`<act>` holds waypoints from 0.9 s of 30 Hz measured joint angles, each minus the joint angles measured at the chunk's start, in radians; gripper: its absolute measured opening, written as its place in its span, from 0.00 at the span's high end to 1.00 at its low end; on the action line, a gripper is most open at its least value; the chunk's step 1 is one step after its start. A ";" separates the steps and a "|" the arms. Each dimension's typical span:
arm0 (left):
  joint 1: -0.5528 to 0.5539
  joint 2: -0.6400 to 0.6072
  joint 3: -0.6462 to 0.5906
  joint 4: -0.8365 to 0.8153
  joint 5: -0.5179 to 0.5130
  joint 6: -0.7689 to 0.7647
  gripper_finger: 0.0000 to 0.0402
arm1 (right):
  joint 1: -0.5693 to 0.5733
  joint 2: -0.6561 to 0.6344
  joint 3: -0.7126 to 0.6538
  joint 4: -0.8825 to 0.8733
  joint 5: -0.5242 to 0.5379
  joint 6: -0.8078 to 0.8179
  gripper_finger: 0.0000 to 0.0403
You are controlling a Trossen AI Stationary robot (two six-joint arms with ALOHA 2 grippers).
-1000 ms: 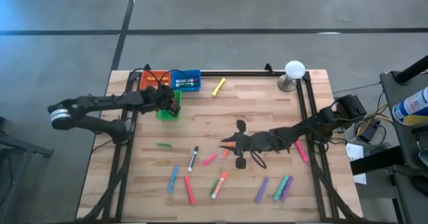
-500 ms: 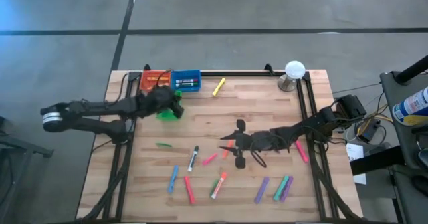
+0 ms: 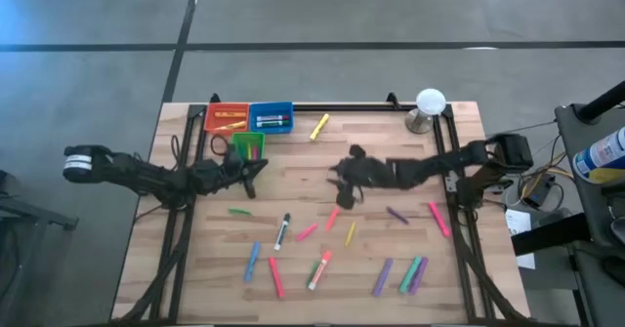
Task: Pick & Place Markers
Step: Put the purple highlighter into the orange bin
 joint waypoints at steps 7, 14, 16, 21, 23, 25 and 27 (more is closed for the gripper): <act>0.000 0.002 -0.010 -0.004 -0.003 0.008 1.00 | 0.000 -0.008 0.158 -0.609 -0.061 0.100 0.49; 0.000 0.002 -0.010 -0.006 -0.003 0.007 1.00 | 0.303 -0.008 0.198 -0.949 -0.077 0.281 0.41; 0.000 0.002 -0.010 -0.006 -0.003 0.007 1.00 | 0.411 -0.008 0.207 -0.998 -0.077 0.341 0.40; 0.000 0.002 -0.010 -0.006 -0.003 0.007 1.00 | 0.665 -0.008 0.234 -1.025 -0.081 0.465 0.39; 0.000 0.002 -0.010 -0.007 -0.003 0.007 1.00 | 0.733 -0.006 0.240 -1.020 -0.062 0.533 0.40; 0.001 0.002 -0.010 -0.007 -0.003 0.007 1.00 | 0.774 0.006 0.245 -1.021 -0.042 0.586 0.41; 0.001 0.002 -0.010 -0.007 -0.003 0.007 1.00 | 0.799 0.019 0.247 -1.018 -0.025 0.606 0.42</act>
